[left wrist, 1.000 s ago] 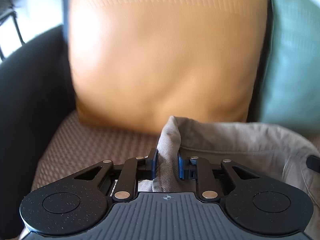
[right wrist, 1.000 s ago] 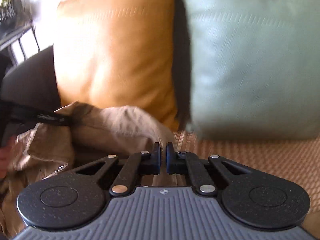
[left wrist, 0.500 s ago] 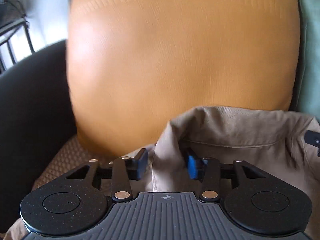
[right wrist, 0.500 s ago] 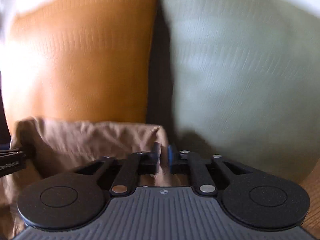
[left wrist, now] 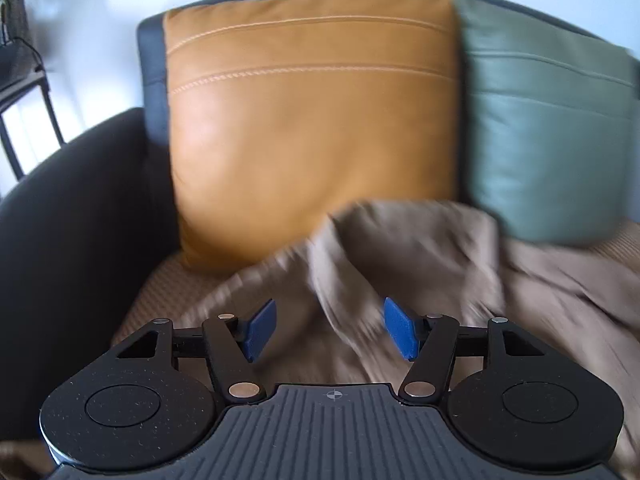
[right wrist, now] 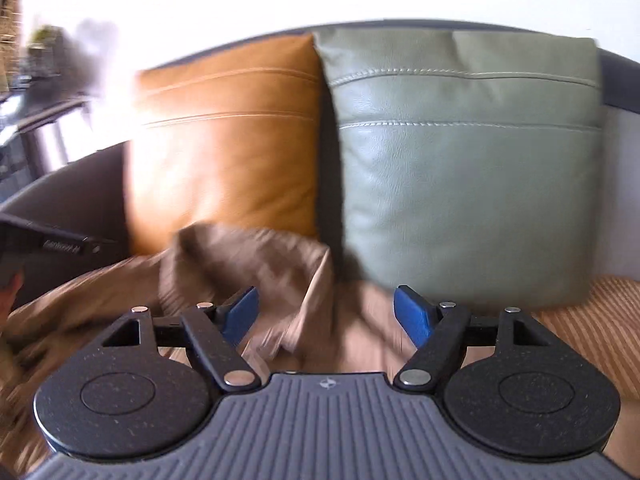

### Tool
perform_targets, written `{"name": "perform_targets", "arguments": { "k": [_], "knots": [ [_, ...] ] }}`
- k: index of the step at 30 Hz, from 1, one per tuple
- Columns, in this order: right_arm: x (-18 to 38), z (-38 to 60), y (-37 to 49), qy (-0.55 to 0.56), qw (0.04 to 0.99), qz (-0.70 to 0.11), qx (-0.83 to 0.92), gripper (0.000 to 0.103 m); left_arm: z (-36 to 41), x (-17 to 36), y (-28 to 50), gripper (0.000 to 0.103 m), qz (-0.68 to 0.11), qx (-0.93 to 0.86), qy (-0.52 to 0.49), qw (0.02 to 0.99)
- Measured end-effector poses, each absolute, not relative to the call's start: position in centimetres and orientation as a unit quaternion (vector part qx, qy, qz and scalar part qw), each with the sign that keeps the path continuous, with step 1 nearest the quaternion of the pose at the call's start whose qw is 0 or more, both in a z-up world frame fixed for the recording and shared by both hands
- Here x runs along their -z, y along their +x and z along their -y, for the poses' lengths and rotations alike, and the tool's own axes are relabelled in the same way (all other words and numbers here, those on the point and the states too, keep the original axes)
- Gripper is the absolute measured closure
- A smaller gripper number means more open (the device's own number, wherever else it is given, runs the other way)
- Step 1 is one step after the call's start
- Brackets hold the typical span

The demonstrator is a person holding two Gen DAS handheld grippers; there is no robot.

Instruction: Fold clothes

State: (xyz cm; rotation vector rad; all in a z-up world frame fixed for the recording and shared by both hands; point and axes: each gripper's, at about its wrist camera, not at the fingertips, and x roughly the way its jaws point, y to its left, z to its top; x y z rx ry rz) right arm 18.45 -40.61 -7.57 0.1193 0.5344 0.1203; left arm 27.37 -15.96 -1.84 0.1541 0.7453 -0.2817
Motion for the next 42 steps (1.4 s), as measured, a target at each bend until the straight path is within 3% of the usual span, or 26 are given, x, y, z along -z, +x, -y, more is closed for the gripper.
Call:
{"name": "perform_targets", "arguments": {
  "k": [8, 16, 27, 42],
  "knots": [
    [10.7, 41.7, -3.4, 0.162, 0.943, -0.289, -0.019, 0.024, 15.0, 6.8, 6.8, 0.028, -0.442, 0.227, 0.019, 0.868],
    [16.3, 39.4, -14.9, 0.166, 0.931, -0.323, 0.029, 0.024, 17.7, 12.3, 0.2, 0.028, -0.527, 0.218, -0.023, 0.821],
    [18.1, 41.2, -15.4, 0.208, 0.937, -0.28, 0.038, 0.024, 20.4, 12.2, 1.1, 0.027, -0.517, 0.21, -0.005, 0.83],
    [20.6, 42.6, -13.2, 0.228, 0.927, -0.296, 0.032, 0.024, 21.8, 13.5, 2.1, 0.024, -0.526, 0.201, 0.004, 0.826]
  ]
}}
